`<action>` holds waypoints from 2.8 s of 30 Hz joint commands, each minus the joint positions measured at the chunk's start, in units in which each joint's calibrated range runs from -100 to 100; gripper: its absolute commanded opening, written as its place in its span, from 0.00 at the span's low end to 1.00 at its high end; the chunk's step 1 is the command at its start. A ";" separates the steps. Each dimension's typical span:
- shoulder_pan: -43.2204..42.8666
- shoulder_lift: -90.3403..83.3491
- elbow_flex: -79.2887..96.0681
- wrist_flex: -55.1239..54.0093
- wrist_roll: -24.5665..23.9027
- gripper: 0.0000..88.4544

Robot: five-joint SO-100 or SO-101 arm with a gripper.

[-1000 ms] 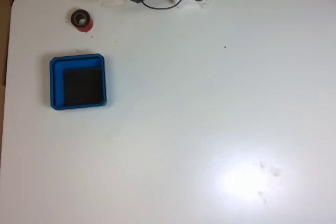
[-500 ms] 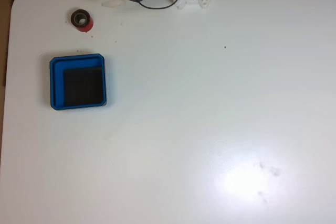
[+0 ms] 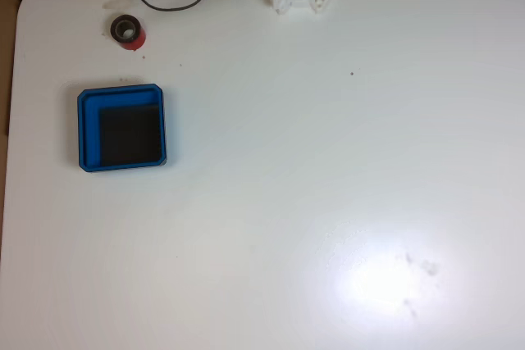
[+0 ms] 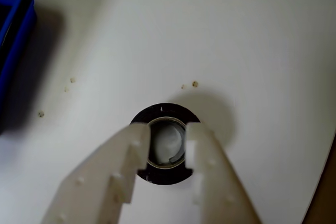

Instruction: Pick the red roll and drop it in the blue box

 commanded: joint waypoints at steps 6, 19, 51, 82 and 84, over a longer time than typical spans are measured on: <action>0.55 9.97 -13.94 11.79 -0.16 0.01; -0.03 26.19 -32.72 31.43 -0.25 0.06; 0.26 40.07 -33.71 20.78 0.28 0.17; 0.84 38.48 -33.89 21.53 -0.16 0.01; 0.84 34.72 -33.89 21.53 -0.16 0.01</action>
